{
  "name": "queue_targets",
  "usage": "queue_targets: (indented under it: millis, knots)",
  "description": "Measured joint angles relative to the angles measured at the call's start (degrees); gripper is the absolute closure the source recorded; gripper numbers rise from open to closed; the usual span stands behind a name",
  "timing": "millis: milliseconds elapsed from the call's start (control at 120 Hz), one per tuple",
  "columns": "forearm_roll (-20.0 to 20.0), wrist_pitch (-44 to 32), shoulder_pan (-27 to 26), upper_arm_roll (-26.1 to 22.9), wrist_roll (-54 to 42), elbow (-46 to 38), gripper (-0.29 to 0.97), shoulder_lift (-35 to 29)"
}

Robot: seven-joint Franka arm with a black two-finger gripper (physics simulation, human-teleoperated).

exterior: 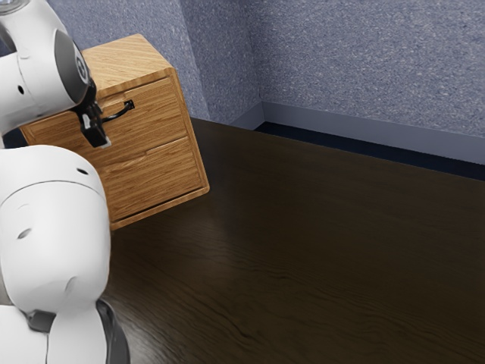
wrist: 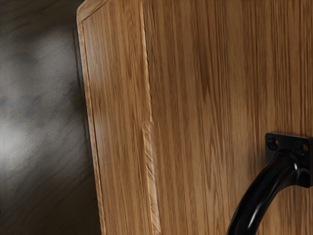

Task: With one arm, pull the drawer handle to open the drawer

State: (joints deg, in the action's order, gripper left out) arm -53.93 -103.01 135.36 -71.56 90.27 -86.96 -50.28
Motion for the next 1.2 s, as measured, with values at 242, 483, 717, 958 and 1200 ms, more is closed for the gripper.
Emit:
queue_targets:
  millis: [242, 483, 717, 958, 1200]
  knots:
    - [0.0, 0.2, -0.4, -0.5, 0.4, 0.3, 0.15, 0.3]
    - [0.0, 0.3, -0.7, -0.9, 0.6, 0.3, 0.23, 1.0]
    - [0.1, 0.3, -1.4, -0.9, 0.7, 0.6, 0.28, 1.5]
    - [1.7, 0.3, -1.4, -0.9, 0.1, 0.7, 0.42, 1.5]
    - [2.0, 0.0, -1.8, -1.0, -1.4, 1.5, 0.57, 1.4]
